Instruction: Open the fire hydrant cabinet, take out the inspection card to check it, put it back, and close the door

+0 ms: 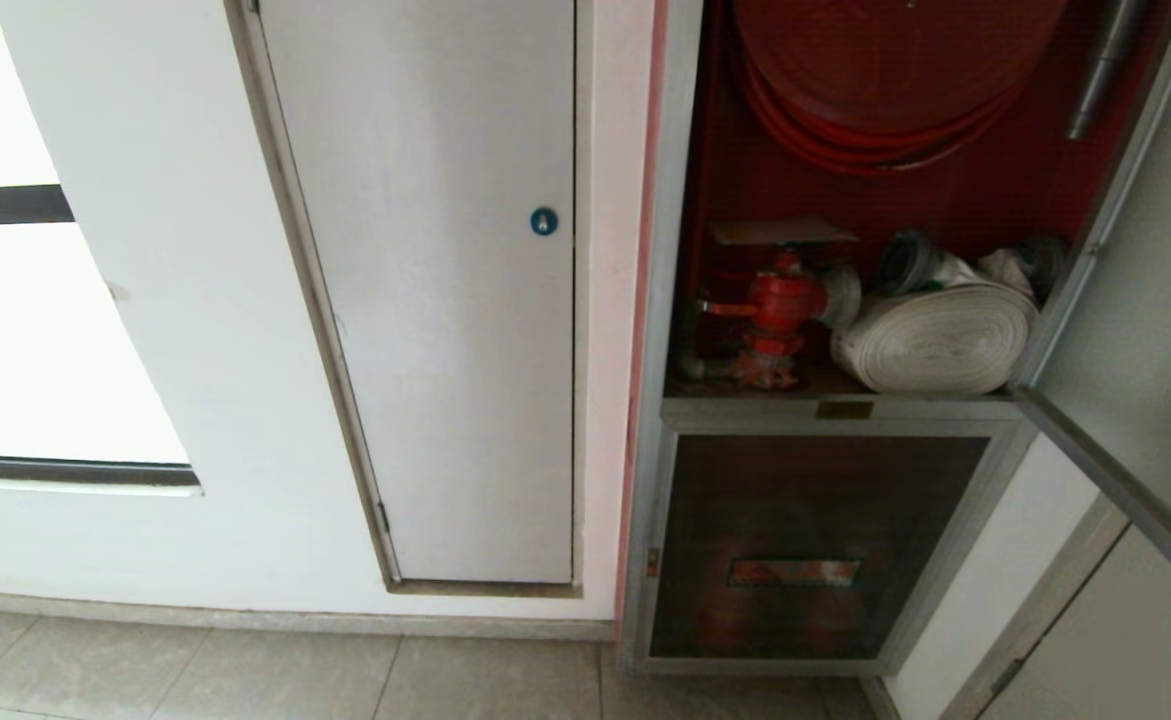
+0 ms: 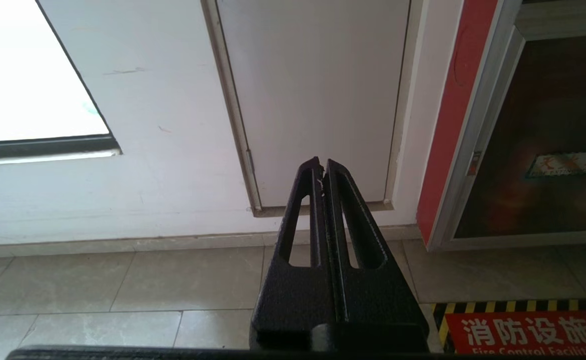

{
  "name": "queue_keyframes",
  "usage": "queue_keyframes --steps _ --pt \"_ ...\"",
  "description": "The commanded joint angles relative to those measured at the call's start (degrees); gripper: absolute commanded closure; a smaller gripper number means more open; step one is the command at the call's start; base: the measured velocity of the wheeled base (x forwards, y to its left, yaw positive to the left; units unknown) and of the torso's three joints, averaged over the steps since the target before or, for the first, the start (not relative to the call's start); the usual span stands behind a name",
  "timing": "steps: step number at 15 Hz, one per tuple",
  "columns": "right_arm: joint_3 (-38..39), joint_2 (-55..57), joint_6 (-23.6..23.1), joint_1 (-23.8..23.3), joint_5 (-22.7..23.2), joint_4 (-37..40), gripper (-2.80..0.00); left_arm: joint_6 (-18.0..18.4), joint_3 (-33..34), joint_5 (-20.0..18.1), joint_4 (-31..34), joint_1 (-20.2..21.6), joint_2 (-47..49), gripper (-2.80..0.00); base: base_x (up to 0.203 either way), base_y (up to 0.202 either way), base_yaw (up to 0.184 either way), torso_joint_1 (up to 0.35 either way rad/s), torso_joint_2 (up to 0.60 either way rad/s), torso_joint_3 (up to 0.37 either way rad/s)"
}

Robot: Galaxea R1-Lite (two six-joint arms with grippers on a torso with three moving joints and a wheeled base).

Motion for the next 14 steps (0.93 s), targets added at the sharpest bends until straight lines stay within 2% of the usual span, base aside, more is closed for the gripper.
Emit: queue_keyframes --steps 1,2,7,10,12,14 --pt "-0.2 2.4 1.2 -1.3 0.0 -0.3 0.0 0.0 0.0 0.0 0.0 0.1 0.0 0.0 0.0 0.0 0.0 0.0 0.0 0.0" --pt "-0.5 3.5 2.6 -1.9 0.3 -0.3 0.0 0.0 0.0 0.0 0.0 0.1 0.0 0.0 0.0 0.0 0.0 0.0 0.0 0.0" --pt "-2.3 7.4 3.5 -5.7 4.1 -0.3 0.0 0.0 0.0 0.0 0.0 0.1 0.0 0.0 0.0 0.0 0.0 0.0 0.0 0.0" --pt "-1.6 7.0 3.7 -5.7 4.9 -0.3 0.0 0.0 0.0 0.0 0.0 0.1 0.0 0.0 0.0 0.0 0.0 0.0 0.0 0.0" --pt "-0.3 5.9 3.6 -4.3 7.0 -0.4 0.0 0.0 0.0 0.0 0.0 0.1 0.0 0.0 0.0 0.0 0.0 0.0 0.0 0.0" --pt "0.9 3.0 3.6 0.6 9.4 -0.4 0.0 0.0 0.0 0.0 0.0 0.1 0.0 0.0 0.0 0.0 0.0 0.0 0.0 0.0"
